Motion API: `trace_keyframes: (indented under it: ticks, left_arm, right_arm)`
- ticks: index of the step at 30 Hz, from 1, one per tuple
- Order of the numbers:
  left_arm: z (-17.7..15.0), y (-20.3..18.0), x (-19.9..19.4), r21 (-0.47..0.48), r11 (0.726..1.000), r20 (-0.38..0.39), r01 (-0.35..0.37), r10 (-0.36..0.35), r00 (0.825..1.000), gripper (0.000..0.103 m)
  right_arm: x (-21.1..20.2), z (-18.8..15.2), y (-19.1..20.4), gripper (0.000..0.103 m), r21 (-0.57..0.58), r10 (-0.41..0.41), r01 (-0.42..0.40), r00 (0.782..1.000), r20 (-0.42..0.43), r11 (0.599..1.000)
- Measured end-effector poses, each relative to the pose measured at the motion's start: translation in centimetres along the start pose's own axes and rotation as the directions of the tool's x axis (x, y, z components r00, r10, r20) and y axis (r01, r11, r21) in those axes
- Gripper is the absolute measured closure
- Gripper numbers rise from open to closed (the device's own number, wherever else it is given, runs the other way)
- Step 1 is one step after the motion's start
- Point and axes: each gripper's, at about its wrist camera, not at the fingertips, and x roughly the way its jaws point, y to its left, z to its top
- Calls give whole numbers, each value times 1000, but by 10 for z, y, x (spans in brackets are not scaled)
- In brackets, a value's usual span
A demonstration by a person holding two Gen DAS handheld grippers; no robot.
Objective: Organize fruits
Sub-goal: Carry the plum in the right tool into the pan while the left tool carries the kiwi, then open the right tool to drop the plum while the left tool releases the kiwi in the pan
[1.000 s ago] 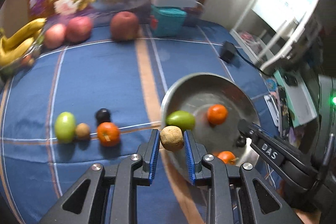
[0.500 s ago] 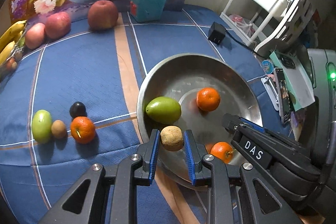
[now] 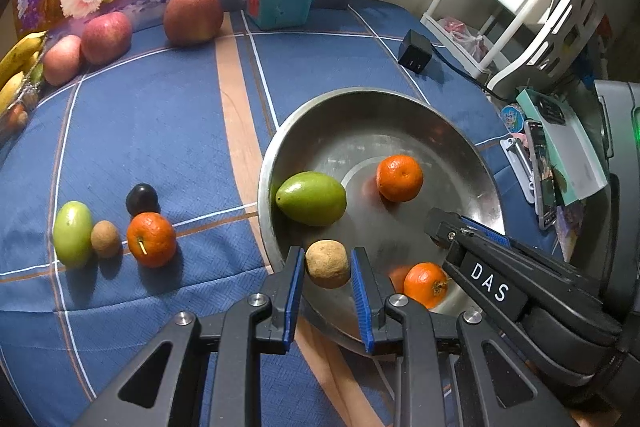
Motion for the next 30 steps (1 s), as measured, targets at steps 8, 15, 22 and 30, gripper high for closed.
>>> trace_keyframes:
  ticks: [8, 15, 22, 30]
  left_arm:
    - [0, 0, -1, 2, 1000, -3, 3, -3, 1000, 75]
    - [1, 2, -3, -5, 1000, 0, -1, 1, 1000, 73]
    - [2, 13, -7, -43, 999, 0, -12, 12, 1000, 69]
    - [3, 20, -11, -68, 998, 10, -2, 2, 1000, 51]
  right_arm:
    - [-1, 1, 1, 70, -11, -7, 7, 1000, 2, 1000]
    - [-6, 4, 3, 67, -14, -9, 9, 1000, 22, 1000]
    - [-10, 3, 3, 67, -10, -10, 11, 999, 30, 1000]
    - [-10, 3, 6, 67, -20, -8, 9, 1000, 28, 1000]
